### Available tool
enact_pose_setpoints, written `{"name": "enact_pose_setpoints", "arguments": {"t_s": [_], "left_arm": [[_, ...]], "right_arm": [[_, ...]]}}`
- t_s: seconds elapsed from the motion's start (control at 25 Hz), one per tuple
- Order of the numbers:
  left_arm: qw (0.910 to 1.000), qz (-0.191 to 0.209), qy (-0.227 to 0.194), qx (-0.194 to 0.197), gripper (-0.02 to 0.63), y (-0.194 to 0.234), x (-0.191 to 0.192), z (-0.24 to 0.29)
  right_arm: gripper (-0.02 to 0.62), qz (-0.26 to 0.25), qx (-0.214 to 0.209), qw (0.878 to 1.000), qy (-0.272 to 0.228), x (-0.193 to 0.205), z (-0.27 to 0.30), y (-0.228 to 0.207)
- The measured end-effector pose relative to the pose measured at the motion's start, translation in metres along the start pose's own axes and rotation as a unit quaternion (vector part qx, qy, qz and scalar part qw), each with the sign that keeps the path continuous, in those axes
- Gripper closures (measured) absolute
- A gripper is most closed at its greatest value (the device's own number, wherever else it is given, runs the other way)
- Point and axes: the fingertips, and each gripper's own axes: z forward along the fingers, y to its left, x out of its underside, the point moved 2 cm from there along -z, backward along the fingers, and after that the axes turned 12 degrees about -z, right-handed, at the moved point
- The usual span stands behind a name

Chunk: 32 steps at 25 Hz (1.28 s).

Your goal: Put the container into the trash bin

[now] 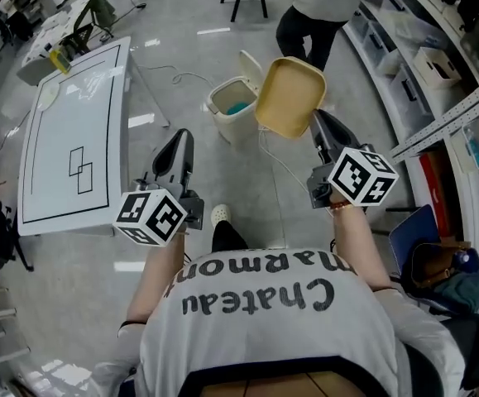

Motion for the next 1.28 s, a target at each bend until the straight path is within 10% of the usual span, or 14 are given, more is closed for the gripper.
{"name": "enact_pose_setpoints", "arguments": {"t_s": [0.6,1.28], "left_arm": [[0.9992,0.025,0.012,0.029,0.583,0.151,-0.111,0.147],[0.9965,-0.049,0.068,-0.003,0.583,0.25,-0.067,0.176]], "right_arm": [[0.555,0.014,0.026,1.0,0.001,-0.03,0.237,0.0],[0.557,-0.002,0.084,0.99,0.116,0.045,0.304,-0.029]]}}
